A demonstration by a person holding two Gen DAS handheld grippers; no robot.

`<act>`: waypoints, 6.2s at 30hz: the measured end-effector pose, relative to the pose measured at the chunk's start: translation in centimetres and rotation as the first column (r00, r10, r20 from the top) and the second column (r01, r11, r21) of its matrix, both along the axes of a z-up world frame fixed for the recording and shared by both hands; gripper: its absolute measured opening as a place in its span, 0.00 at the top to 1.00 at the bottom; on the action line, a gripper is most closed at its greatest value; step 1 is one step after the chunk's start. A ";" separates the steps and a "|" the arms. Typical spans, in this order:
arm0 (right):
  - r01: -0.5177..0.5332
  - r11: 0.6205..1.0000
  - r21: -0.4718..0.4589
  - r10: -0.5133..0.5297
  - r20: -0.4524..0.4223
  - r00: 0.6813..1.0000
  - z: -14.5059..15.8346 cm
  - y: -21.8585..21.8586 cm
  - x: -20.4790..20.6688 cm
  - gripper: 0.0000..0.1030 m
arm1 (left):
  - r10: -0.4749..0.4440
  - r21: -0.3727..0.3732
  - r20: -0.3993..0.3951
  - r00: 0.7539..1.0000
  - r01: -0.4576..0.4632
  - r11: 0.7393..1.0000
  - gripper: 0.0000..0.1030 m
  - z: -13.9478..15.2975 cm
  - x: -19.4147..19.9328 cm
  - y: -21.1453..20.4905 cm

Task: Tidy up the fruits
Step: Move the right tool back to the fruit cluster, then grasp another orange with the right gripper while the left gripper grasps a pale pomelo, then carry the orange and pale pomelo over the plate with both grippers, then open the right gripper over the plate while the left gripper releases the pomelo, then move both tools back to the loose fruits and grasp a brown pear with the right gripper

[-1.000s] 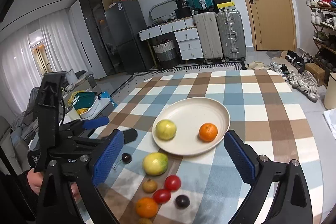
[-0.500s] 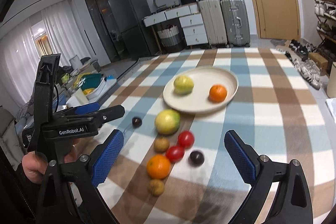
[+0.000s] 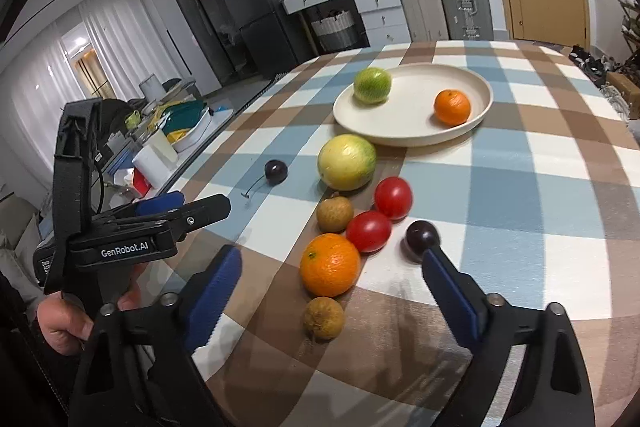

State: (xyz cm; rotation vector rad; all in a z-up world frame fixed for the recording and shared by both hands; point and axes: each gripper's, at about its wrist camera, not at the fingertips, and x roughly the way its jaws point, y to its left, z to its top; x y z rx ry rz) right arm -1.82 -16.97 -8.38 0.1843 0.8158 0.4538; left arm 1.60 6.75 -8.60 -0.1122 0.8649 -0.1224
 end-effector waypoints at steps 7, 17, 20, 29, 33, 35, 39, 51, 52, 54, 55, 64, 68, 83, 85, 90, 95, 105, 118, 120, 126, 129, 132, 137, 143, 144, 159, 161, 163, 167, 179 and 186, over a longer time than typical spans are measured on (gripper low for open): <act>-0.013 1.000 -0.005 0.013 -0.038 0.999 -1.2 0.8 0.8 0.17 | 0.005 -0.011 -0.022 1.000 -0.006 1.000 0.01 -0.8 0.5 0.6; -0.033 0.999 -0.009 0.032 -0.082 0.996 -2.4 1.5 1.9 0.45 | 0.006 -0.045 -0.066 0.998 -0.009 0.999 0.01 -1.9 1.5 1.4; -0.054 0.998 -0.017 0.051 -0.107 0.993 -2.8 1.8 2.2 0.62 | 0.000 -0.038 -0.074 0.997 -0.003 0.999 0.01 -2.0 1.9 1.4; -0.042 0.999 0.015 0.043 -0.070 0.997 -2.3 0.9 1.6 0.63 | -0.002 -0.060 -0.094 0.996 -0.004 0.998 0.01 -2.2 3.6 1.8; -0.046 0.999 0.010 0.046 -0.043 0.998 -1.7 0.8 1.4 0.63 | -0.010 -0.047 -0.086 0.996 0.006 0.999 0.01 -1.9 4.5 1.4; -0.045 0.999 0.021 0.045 -0.031 0.998 -1.2 0.6 1.3 0.63 | -0.018 -0.052 -0.085 0.996 0.014 0.999 0.01 -1.8 5.0 1.2; -0.046 0.999 0.026 0.046 -0.006 0.999 -0.5 0.3 1.2 0.63 | -0.033 -0.049 -0.086 0.996 0.029 0.998 0.01 -1.4 5.9 0.6; 0.008 0.999 0.049 -0.009 0.014 1.000 0.7 -2.0 1.5 0.63 | -0.173 -0.059 -0.064 0.983 0.169 0.984 0.01 0.1 8.7 -4.4; 0.015 0.998 0.053 -0.015 0.013 1.000 0.7 -2.4 1.6 0.63 | -0.186 -0.064 -0.065 0.980 0.182 0.981 0.01 0.1 8.9 -4.9; 0.025 0.998 0.057 -0.025 0.011 1.000 0.7 -2.8 1.7 0.63 | -0.210 -0.071 -0.067 0.975 0.206 0.976 0.01 0.2 9.4 -5.9; 0.032 0.998 0.058 -0.032 0.011 0.999 0.7 -3.1 1.7 0.63 | -0.223 -0.075 -0.068 0.972 0.218 0.973 0.01 0.2 9.7 -6.3; 0.067 0.995 0.074 -0.067 -0.004 0.998 0.3 -4.9 2.3 0.63 | -0.299 -0.104 -0.133 0.945 0.286 0.952 0.23 -2.0 12.4 -9.5; 0.080 0.993 0.085 -0.079 -0.015 0.997 -0.1 -5.5 2.4 0.63 | -0.330 -0.124 -0.137 0.934 0.315 0.941 0.44 -2.5 12.4 -10.1; 0.061 0.993 0.099 -0.063 0.015 0.998 1.8 -5.7 4.5 0.63 | -0.376 -0.180 -0.089 0.922 0.356 0.917 0.56 -0.8 11.4 -9.3; 0.053 0.994 0.091 -0.056 0.029 0.998 2.3 -5.6 5.2 0.63 | -0.380 -0.181 -0.082 0.921 0.361 0.915 0.56 -0.2 11.4 -9.3; 0.038 0.996 0.079 -0.043 0.063 0.997 4.1 -5.3 7.1 0.63 | -0.388 -0.182 -0.063 0.920 0.371 0.911 0.56 1.4 12.1 -9.4; 0.033 0.996 0.079 -0.039 0.080 0.996 5.3 -5.2 9.7 0.63 | -0.388 -0.184 -0.041 0.921 0.375 0.909 0.56 2.9 13.5 -9.4; 0.072 0.992 0.106 -0.078 0.047 0.996 4.8 -5.2 15.1 0.63 | -0.388 -0.195 -0.067 0.919 0.369 0.909 0.56 3.0 17.7 -11.0; 0.107 0.993 0.056 -0.104 -0.052 0.993 1.9 -5.8 22.3 0.63 | -0.420 -0.212 -0.126 0.899 0.390 0.896 0.56 0.4 21.7 -13.4; 0.102 0.994 0.047 -0.098 -0.072 0.993 1.0 -5.7 22.9 0.63 | -0.424 -0.205 -0.126 0.897 0.394 0.896 0.56 0.2 21.9 -13.6; 0.111 0.993 0.044 -0.107 -0.095 0.990 -0.5 -5.7 23.5 0.62 | -0.421 -0.197 -0.144 0.895 0.391 0.899 0.56 -0.6 22.6 -14.0; 0.125 0.991 0.045 -0.121 -0.077 0.990 -0.2 -6.1 23.2 0.43 | -0.420 -0.188 -0.155 0.894 0.391 0.901 0.56 -0.8 22.6 -14.2; 0.135 0.989 0.056 -0.132 -0.051 0.990 0.4 -6.6 22.5 0.37 | -0.420 -0.202 -0.134 0.897 0.391 0.898 0.55 -0.3 22.3 -14.1; 0.177 0.982 0.068 -0.177 -0.015 0.984 1.7 -7.7 21.1 0.37 | -0.419 -0.181 -0.102 0.902 0.397 0.900 0.55 1.1 21.5 -14.0; 0.210 0.974 0.091 -0.211 0.008 0.977 3.0 -8.8 18.8 0.37 | -0.407 -0.167 -0.075 0.910 0.391 0.905 0.55 2.5 19.9 -13.5; 0.212 0.973 0.091 -0.214 0.012 0.977 3.2 -8.8 18.5 0.37 | -0.403 -0.164 -0.069 0.912 0.388 0.907 0.55 2.7 19.5 -13.3; 0.181 0.978 0.106 -0.189 0.071 0.979 5.3 -7.9 11.9 0.36 | -0.298 -0.102 -0.017 0.954 0.295 0.950 0.43 4.6 13.6 -8.6; 0.166 0.980 0.107 -0.175 0.074 0.982 5.4 -7.5 10.7 0.35 | -0.278 -0.089 -0.015 0.961 0.275 0.957 0.34 4.5 12.7 -8.0; 0.152 0.983 0.100 -0.160 0.074 0.984 5.4 -7.1 9.9 0.27 | -0.261 -0.084 -0.004 0.965 0.260 0.962 0.32 4.5 11.7 -7.3; 0.133 0.988 0.080 -0.140 0.086 0.986 5.3 -6.3 7.9 0.16 | -0.235 -0.075 0.005 0.972 0.234 0.969 0.20 4.3 9.8 -6.3; 0.098 0.995 0.018 -0.099 0.054 0.994 2.9 -4.8 2.8 0.11 | -0.189 -0.025 0.006 0.982 0.189 0.982 0.02 2.7 4.9 -4.9; 0.060 0.998 -0.001 -0.060 0.006 0.998 1.3 -3.4 0.8 0.11 | -0.154 -0.026 -0.007 0.988 0.154 0.988 0.01 1.5 3.1 -3.7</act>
